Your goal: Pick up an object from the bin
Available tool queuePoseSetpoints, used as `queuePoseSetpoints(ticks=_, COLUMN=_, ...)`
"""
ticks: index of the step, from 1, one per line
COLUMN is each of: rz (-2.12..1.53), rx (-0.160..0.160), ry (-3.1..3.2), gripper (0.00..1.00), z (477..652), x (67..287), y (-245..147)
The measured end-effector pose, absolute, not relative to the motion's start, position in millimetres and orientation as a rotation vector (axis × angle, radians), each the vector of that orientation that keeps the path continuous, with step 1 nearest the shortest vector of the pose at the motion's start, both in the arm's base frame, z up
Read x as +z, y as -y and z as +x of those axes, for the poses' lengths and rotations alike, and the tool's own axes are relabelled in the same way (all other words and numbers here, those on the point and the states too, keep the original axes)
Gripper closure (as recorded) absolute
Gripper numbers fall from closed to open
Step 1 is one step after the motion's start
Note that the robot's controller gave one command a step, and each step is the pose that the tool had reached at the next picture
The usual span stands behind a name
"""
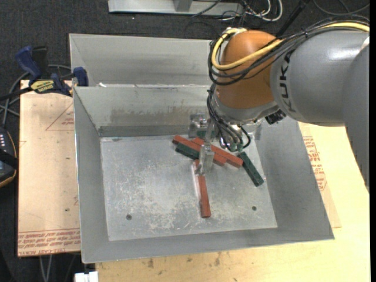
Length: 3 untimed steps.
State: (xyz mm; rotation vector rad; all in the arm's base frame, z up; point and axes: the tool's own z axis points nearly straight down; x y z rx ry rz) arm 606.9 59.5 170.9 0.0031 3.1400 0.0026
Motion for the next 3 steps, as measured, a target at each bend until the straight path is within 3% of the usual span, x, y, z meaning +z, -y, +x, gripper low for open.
queuePoseSetpoints(ticks=1, rz=0.430, rx=0.003, ry=-3.108, gripper=0.00, z=647.6, x=74, y=-23)
queuePoseSetpoints(ticks=2, rz=0.428, rx=0.004, ry=-3.106, gripper=1.00, z=649.0, x=78, y=-24)
queuePoseSetpoints(ticks=3, rz=0.369, rx=0.002, ry=-3.109, gripper=1.00, z=629.1, x=231, y=1)
